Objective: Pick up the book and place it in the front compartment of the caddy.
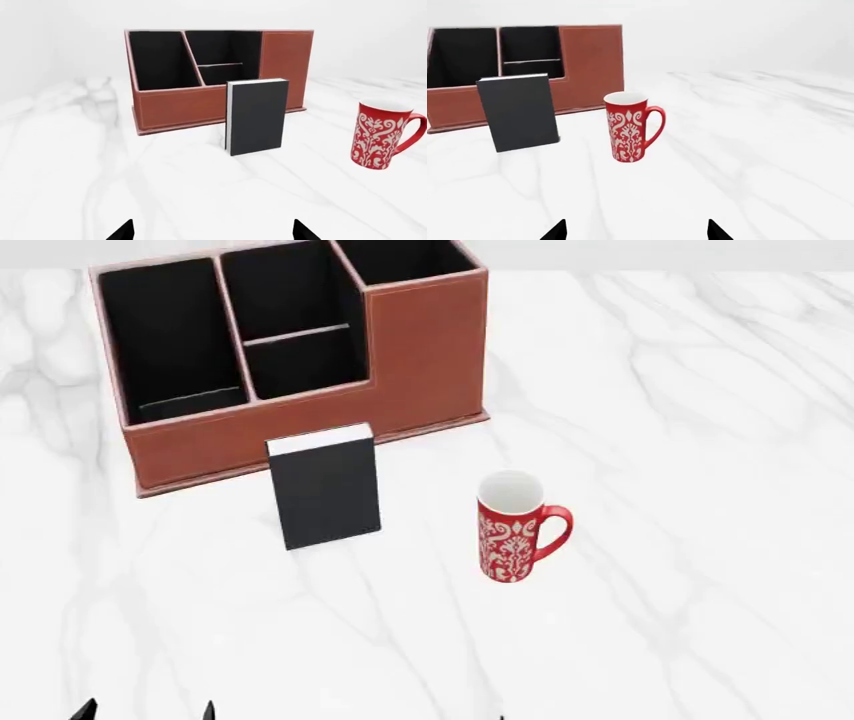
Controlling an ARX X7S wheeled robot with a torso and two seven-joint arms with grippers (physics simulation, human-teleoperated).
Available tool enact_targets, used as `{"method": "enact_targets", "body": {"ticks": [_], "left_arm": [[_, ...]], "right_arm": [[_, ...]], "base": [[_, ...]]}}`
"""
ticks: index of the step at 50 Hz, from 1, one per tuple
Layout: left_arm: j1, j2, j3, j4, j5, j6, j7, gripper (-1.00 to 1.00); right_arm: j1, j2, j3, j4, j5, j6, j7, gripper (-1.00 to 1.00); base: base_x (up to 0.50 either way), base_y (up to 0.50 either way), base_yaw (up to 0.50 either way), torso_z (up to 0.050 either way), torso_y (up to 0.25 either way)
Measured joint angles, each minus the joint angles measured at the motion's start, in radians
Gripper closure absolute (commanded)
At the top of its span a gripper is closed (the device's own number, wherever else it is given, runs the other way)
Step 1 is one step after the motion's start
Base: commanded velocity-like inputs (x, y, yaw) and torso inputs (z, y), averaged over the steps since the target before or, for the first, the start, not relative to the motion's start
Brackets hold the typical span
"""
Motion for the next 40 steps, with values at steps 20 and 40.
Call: {"method": "enact_targets", "body": {"ticks": [20, 40], "left_arm": [[-0.096, -0.067, 0.031, 0.152, -0.03, -0.187, -0.037, -1.0], [-0.411, -0.169, -0.097, 0.649, -0.117, -0.59, -0.066, -1.0]], "right_arm": [[0.103, 0.122, -0.066, -0.192, 0.133, 0.19, 0.115, -1.0], [0.441, 0.298, 0.069, -0.715, 0.28, 0.641, 0.204, -1.0]], "base": [[0.0, 0.0, 0.0, 0.0, 0.0], [0.0, 0.0, 0.0, 0.0, 0.0]]}}
